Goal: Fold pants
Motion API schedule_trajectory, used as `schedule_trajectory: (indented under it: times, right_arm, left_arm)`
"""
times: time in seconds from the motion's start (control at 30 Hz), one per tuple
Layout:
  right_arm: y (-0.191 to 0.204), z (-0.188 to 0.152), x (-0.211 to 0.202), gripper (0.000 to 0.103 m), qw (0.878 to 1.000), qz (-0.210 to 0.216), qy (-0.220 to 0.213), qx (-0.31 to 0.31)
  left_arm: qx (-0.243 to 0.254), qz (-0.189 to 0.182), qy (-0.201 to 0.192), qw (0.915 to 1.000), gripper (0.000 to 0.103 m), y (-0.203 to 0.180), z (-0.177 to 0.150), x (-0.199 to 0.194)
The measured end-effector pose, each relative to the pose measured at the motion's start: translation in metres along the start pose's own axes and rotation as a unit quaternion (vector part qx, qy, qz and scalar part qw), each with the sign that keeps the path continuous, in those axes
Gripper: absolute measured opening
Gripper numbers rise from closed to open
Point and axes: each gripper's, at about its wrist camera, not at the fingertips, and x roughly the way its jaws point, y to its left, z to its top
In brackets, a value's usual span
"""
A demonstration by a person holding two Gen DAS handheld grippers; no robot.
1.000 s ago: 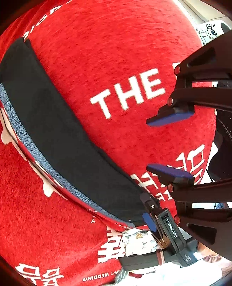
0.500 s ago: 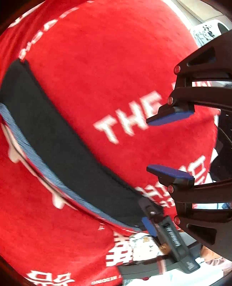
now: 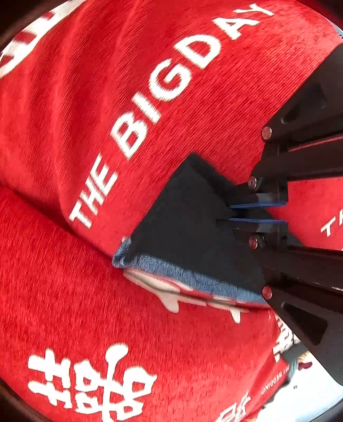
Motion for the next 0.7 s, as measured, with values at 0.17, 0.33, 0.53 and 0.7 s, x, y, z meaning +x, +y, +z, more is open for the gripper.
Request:
schedule_trajectory:
  times: [0.17, 0.33, 0.53, 0.7]
  right_arm:
    - [0.024, 0.001, -0.009, 0.007, 0.995, -0.021, 0.0, -0.095]
    - [-0.021, 0.003, 0.001, 0.026, 1.0, 0.001, 0.018, -0.012]
    - [-0.032, -0.011, -0.005, 0.041, 0.998, 0.037, 0.041, -0.007]
    - [-0.038, -0.014, 0.002, 0.041, 0.997, 0.068, 0.025, 0.015]
  left_arm:
    - [0.004, -0.001, -0.012, 0.9999, 0.098, -0.001, 0.0, 0.001]
    - [0.018, 0.006, -0.007, 0.9998, 0.098, -0.004, 0.005, 0.004]
    - [0.017, 0.007, -0.009, 0.9998, 0.099, -0.006, 0.011, 0.006]
    - [0.016, 0.007, -0.01, 0.9998, 0.099, -0.008, 0.011, 0.006]
